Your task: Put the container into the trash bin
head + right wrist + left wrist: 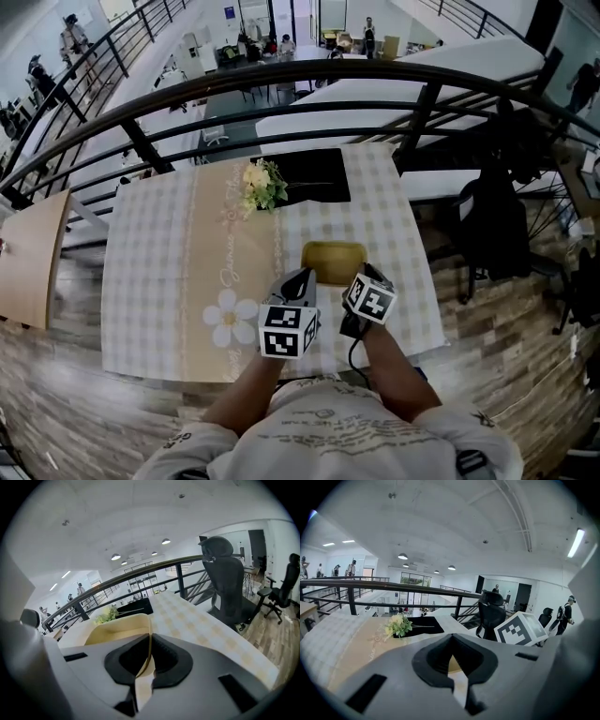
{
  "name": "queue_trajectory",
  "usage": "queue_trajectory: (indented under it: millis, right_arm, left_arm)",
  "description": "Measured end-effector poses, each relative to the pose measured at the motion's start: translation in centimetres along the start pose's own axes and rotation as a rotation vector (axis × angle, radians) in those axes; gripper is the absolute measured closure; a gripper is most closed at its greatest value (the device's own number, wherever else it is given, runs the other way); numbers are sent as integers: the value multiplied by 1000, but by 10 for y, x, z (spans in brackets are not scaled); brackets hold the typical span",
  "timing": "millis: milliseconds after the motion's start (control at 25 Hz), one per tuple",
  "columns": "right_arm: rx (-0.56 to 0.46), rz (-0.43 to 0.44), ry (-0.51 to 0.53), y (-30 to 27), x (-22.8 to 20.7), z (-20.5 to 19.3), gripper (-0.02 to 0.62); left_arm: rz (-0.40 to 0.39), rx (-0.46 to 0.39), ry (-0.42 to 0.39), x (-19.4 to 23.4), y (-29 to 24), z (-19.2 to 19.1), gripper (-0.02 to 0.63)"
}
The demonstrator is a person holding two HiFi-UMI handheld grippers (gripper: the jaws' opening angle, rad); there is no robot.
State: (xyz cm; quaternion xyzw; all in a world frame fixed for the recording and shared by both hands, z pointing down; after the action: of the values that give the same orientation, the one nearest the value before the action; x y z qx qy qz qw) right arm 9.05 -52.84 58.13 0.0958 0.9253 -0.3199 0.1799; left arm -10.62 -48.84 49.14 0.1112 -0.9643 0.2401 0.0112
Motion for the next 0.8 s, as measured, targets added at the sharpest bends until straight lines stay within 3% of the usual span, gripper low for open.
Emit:
queue_trajectory:
  millis: [240,480,800]
  right_arm:
    - [-72,66,13,38,17,15,578]
    - [-181,108,123,85,40,34,578]
    - [-329,147,145,141,51,58,578]
  left_arm:
    - [35,-83,4,-4,27,4,603]
    - [47,-140,-1,-14,53,10,603]
    - [43,-232,0,-27,81,29,603]
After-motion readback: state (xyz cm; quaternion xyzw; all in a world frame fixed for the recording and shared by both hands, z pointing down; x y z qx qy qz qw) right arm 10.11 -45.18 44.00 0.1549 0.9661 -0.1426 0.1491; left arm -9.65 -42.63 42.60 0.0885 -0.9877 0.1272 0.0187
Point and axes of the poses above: the fingertips, and each gripper's own axes: y backward along the fingers, x to its left, z out of its top, the point moved 10 cm from there along y, backward along the fingers, and after that the axes turned 14 degrees about z, right-handed, at the moved point
